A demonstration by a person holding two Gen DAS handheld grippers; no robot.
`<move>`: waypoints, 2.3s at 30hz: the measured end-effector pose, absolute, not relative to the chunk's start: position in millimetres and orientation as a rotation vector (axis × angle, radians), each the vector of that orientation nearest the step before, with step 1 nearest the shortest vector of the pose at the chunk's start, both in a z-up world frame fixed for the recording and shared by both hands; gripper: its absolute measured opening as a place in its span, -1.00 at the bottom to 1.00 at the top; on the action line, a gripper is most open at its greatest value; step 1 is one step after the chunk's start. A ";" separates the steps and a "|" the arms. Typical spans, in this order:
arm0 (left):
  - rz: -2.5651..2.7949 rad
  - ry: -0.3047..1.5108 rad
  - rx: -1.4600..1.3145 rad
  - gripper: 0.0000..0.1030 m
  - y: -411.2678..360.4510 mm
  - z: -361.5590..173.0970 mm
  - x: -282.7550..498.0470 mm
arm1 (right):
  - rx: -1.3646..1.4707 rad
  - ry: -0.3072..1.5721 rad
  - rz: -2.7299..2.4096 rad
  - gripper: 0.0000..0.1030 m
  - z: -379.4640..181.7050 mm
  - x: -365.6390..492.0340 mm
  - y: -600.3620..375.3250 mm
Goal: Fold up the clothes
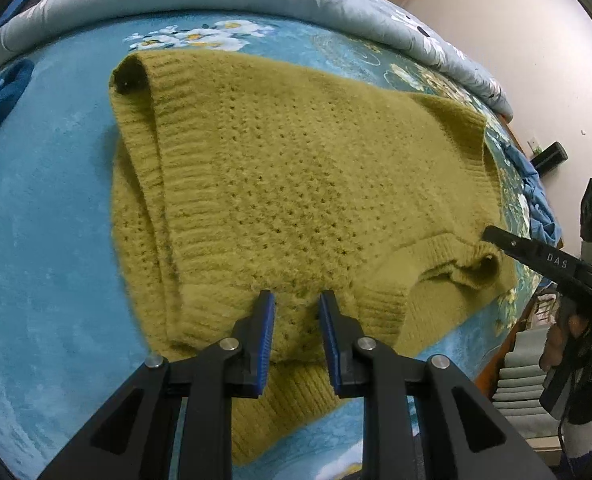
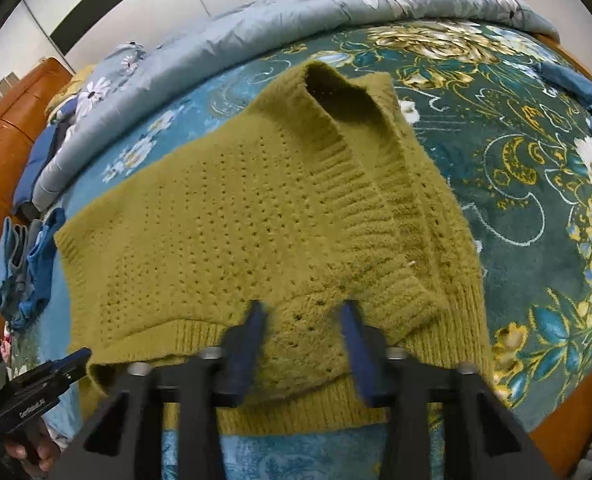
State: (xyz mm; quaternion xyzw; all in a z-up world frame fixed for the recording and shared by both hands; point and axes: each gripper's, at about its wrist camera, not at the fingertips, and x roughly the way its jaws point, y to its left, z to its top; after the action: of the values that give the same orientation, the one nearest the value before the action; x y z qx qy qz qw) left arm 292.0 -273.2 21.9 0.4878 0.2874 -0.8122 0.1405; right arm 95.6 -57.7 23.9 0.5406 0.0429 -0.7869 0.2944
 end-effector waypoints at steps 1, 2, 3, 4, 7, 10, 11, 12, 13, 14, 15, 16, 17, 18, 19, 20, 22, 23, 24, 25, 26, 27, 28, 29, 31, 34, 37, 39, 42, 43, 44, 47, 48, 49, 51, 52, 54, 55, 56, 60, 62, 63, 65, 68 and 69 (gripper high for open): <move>-2.349 0.832 1.401 -0.56 -272.9 21.2 291.2 | 1.441 0.108 -2.091 -0.60 23.7 95.8 -56.4; -2.351 0.841 1.392 -0.65 -272.7 20.6 290.6 | 1.443 0.103 -2.087 -0.65 23.6 95.9 -55.1; -2.354 0.849 1.383 -0.95 -272.5 20.0 290.0 | 1.444 0.095 -2.083 -0.71 23.8 96.1 -53.6; -2.357 0.861 1.374 -0.97 -273.4 19.9 290.6 | 1.439 0.083 -2.082 -0.72 25.2 96.2 -51.8; -2.379 0.891 1.336 -1.00 -274.8 23.9 293.0 | 1.426 0.046 -2.079 -0.74 29.6 96.5 -46.4; -2.416 0.903 1.285 -1.00 -277.4 37.8 301.8 | 1.401 0.022 -2.079 -0.79 36.4 97.5 -42.2; -2.439 0.895 1.266 -1.00 -277.7 44.5 305.9 | 1.385 0.018 -2.080 -0.79 40.3 98.4 -40.9; -2.464 0.882 1.245 -1.00 -277.8 52.1 310.3 | 1.365 0.005 -2.082 -0.80 46.5 100.0 -37.6; -2.481 0.874 1.232 -1.00 -278.1 57.3 313.4 | 1.345 -0.008 -2.082 -0.81 52.3 101.7 -34.6; -2.496 0.873 1.224 -1.00 -278.5 61.2 316.5 | 1.333 -0.016 -2.082 -0.81 56.4 103.6 -32.9; -2.509 0.877 1.218 -1.00 -278.2 64.2 320.0 | 1.320 -0.021 -2.082 -0.82 60.8 106.2 -30.6; -2.515 0.879 1.217 -1.00 -277.9 65.6 323.7 | 1.308 -0.024 -2.083 -0.82 64.8 108.8 -28.3; -2.519 0.878 1.219 -1.00 -277.9 66.4 327.6 | 1.300 -0.020 -2.081 -0.83 66.8 111.7 -26.4; -2.521 0.865 1.225 -1.00 -276.8 66.2 331.9 | 1.294 -0.015 -2.080 -0.84 68.0 114.7 -24.2; -2.519 0.850 1.234 -1.00 -276.5 64.6 332.2 | 1.299 -0.005 -2.077 -0.88 66.1 118.5 -21.3; -2.517 0.837 1.254 -1.00 -275.2 61.2 332.3 | 1.304 0.006 -2.074 -0.99 64.1 121.9 -18.6; -2.501 0.829 1.295 -1.00 -270.9 50.5 335.3 | 1.339 0.021 -2.069 -0.99 54.0 125.1 -14.7; -2.492 0.836 1.300 -1.00 -269.9 45.9 335.3 | 1.370 0.012 -2.060 -0.99 46.0 125.0 -13.3; -2.485 0.847 1.296 -1.00 -269.6 42.8 336.2 | 1.395 0.003 -2.053 -0.99 39.1 124.8 -12.0; -2.478 0.858 1.292 -1.00 -269.3 39.6 337.1 | 1.396 -0.008 -2.054 -0.99 37.0 124.7 -10.8; -2.474 0.855 1.285 -1.00 -269.6 38.9 337.2 | 1.397 -0.019 -2.054 -0.99 35.3 124.7 -9.9; -2.471 0.839 1.277 -1.00 -269.9 40.2 337.5 | 1.392 -0.027 -2.055 -0.98 36.0 125.0 -9.9; -2.472 0.812 1.267 -1.00 -270.4 42.5 337.9 | 1.387 -0.023 -2.062 -0.97 38.0 125.0 -10.7; -2.474 0.780 1.256 -1.00 -271.1 45.3 338.0 | 1.378 -0.011 -2.074 -0.91 41.0 124.2 -11.8; -2.474 0.718 1.257 -1.00 -273.4 49.5 334.3 | 1.360 0.009 -2.098 -0.91 46.9 122.4 -13.6; -2.428 0.707 1.304 -0.62 -280.2 46.1 324.5 | 1.362 -0.009 -2.133 -0.91 51.4 115.6 -15.1; -2.362 0.753 1.308 -0.04 -288.1 38.4 317.8 | 1.389 -0.037 -2.157 -0.29 50.2 108.5 -19.3; -2.333 0.776 1.304 0.00 -291.4 33.9 315.0 | 1.397 -0.046 -2.166 0.10 45.9 107.1 -25.3; -2.318 0.751 1.329 0.01 -289.2 27.0 306.2 | 1.430 -0.048 -2.155 0.12 34.9 104.2 -34.4; -2.317 0.741 1.341 0.01 -287.4 24.5 303.5 | 1.442 -0.052 -2.150 0.12 30.3 103.1 -36.5; -2.316 0.730 1.353 0.01 -285.5 22.1 301.0 | 1.453 -0.056 -2.147 0.12 26.1 102.2 -38.3; -2.316 0.706 1.346 0.01 -282.2 21.3 298.5 | 1.473 -0.092 -2.139 0.11 20.3 99.5 -39.3; -2.319 0.707 1.335 -0.07 -281.5 21.9 298.8 | 1.471 -0.094 -2.140 0.10 20.2 99.2 -39.4; -2.319 0.714 1.330 -0.18 -281.3 22.0 299.2 | 1.469 -0.094 -2.141 0.09 20.3 98.9 -39.5; -2.306 0.723 1.336 -0.84 -282.3 20.5 298.9 | 1.461 -0.087 -2.139 -0.25 22.0 99.6 -40.3; -2.306 0.736 1.342 -0.93 -282.4 19.7 298.2 | 1.458 -0.084 -2.135 -0.37 22.8 100.2 -40.9; -2.314 0.758 1.346 -0.98 -280.3 18.9 298.5 | 1.454 -0.079 -2.120 -0.66 23.8 102.3 -42.3; -2.326 0.763 1.337 -1.00 -278.5 19.7 299.5 | 1.451 -0.074 -2.115 -0.69 24.3 103.5 -43.1; -2.335 0.774 1.324 -1.00 -278.2 21.6 301.6 | 1.447 -0.072 -2.112 -0.74 25.3 104.8 -43.6; -2.356 0.816 1.281 -1.00 -280.6 31.0 311.9 | 1.407 -0.100 -2.115 -0.75 37.1 109.2 -39.2; -2.369 0.810 1.283 -1.00 -282.2 34.5 316.9 | 1.392 -0.107 -2.114 -0.75 43.9 110.7 -35.7; -2.373 0.797 1.270 -1.00 -283.3 36.7 320.5 | 1.388 -0.103 -2.114 -0.75 46.3 111.5 -34.7; -2.389 0.767 1.243 -1.00 -285.8 41.4 327.3 | 1.382 -0.091 -2.114 -0.75 49.2 113.2 -34.0; -2.385 0.772 1.225 -1.00 -293.5 40.1 333.1 | 1.380 -0.068 -2.113 -0.75 50.1 116.0 -34.9; -2.383 0.791 1.224 -1.00 -296.9 38.7 335.5 | 1.382 -0.063 -2.112 -0.75 49.4 117.0 -35.4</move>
State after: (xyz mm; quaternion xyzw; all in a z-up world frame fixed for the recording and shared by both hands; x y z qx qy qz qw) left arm 335.5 -296.9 38.7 0.4317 0.2790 -0.8401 0.1732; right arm 117.0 -35.4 49.4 0.5216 -0.0237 -0.7971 0.3033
